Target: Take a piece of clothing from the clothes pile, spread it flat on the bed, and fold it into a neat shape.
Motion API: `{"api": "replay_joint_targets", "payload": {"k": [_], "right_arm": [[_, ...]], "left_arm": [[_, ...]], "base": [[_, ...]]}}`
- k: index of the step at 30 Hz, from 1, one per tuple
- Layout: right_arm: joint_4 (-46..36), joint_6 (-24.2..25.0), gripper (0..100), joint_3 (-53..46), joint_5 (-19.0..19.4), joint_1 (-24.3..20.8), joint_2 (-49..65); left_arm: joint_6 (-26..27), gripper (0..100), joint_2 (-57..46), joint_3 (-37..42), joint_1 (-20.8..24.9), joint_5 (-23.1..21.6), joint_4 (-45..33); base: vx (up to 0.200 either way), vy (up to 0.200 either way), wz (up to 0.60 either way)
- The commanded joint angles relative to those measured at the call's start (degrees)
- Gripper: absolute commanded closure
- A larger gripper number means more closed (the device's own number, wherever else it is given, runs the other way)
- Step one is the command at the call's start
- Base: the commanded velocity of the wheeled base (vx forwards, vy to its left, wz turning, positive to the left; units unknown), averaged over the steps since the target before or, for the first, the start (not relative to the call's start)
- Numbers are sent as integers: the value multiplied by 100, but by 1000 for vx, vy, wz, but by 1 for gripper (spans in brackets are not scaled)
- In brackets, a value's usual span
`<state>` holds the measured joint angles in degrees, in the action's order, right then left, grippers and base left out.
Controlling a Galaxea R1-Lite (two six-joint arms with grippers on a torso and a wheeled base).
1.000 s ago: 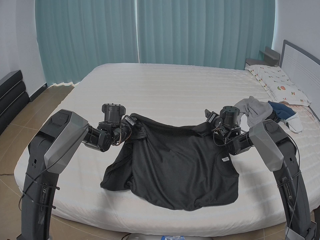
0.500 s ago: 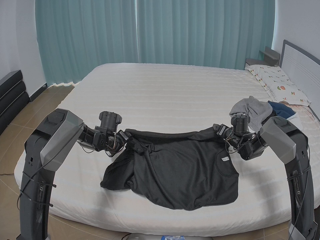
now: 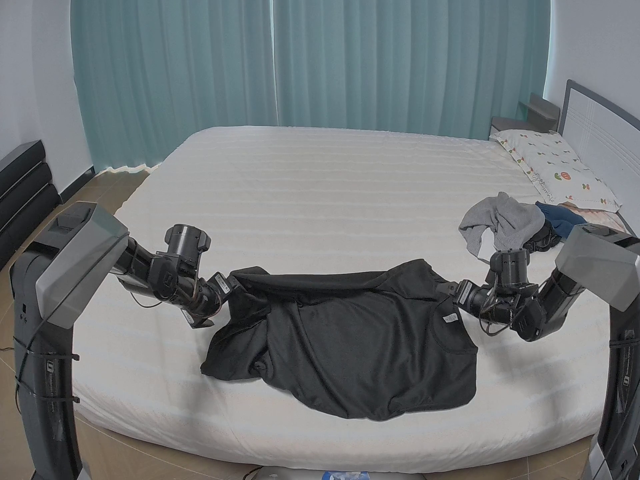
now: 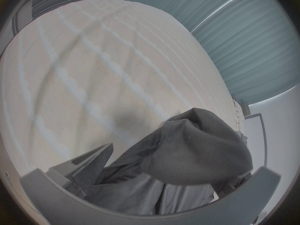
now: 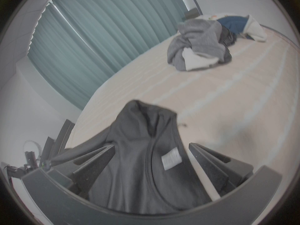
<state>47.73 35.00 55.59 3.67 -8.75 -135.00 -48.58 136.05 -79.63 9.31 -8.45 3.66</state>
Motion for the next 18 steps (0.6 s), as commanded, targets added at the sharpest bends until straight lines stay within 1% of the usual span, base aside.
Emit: {"api": "replay_joint_targets", "payload": {"k": [1,3,5,6,8,10,12,13,14,15,18], "right_arm": [[255,209,0,-1534,679,-4,1028],[483,200,0,-1903,767,-21,1151],[721,191,0,-2210,872,-48,1186],[835,191,0,-2307,907,-56,1186],[1037,191,0,-2483,907,-100,1169],[1151,200,0,-2597,907,-162,1151],[1239,218,0,-2746,916,-223,1178],[1283,227,0,-2843,916,-259,1204],[1283,227,0,-2843,916,-259,1204],[1441,297,0,-3063,907,-302,1283],[1643,464,0,-3318,907,-329,1371]], "left_arm": [[191,0,-500,571,-492,-614,-93],[261,0,-658,773,-553,-1036,-208],[543,0,-729,844,-571,-1370,-498],[736,0,-746,835,-571,-1440,-665],[991,0,-720,738,-562,-1440,-919],[824,0,-685,448,-545,-1405,-963],[376,0,-650,272,-536,-1309,-928],[279,0,-650,264,-536,-1317,-911],[279,0,-650,264,-536,-1317,-911],[252,0,-685,378,-545,-1370,-858],[279,0,-773,738,-545,-1458,-823]], "base": [[0,0,0],[0,0,0],[0,0,0],[0,0,0],[0,0,0],[0,0,0],[0,0,0],[0,0,0],[0,0,0],[0,0,0],[0,0,0]]}}
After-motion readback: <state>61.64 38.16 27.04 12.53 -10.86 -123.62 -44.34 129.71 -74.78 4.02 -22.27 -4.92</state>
